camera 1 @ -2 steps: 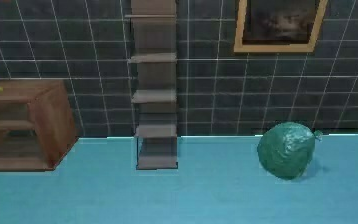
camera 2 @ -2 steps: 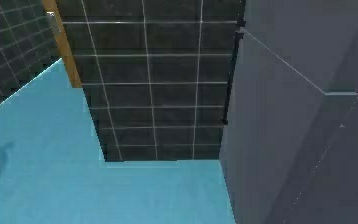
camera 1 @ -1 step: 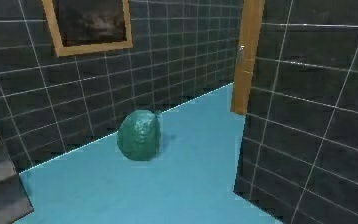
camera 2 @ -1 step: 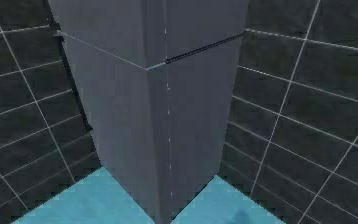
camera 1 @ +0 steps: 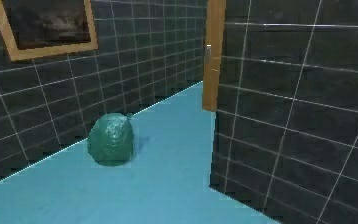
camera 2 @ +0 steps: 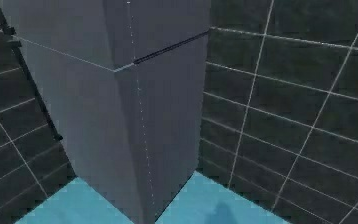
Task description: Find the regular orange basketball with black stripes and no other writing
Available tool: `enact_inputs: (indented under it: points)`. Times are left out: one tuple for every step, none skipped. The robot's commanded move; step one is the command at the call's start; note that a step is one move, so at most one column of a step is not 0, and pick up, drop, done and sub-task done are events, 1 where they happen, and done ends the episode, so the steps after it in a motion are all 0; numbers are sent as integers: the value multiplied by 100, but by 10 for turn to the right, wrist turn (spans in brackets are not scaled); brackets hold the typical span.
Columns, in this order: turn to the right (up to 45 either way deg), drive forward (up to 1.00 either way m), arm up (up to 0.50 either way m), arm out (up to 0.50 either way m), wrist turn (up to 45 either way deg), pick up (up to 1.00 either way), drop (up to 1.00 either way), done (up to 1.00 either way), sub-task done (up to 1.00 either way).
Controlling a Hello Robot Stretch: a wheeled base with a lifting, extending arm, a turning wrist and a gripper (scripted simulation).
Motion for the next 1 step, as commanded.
enact_inputs:
  points:
    - [0,100,0,0,0,0,0,0,0]
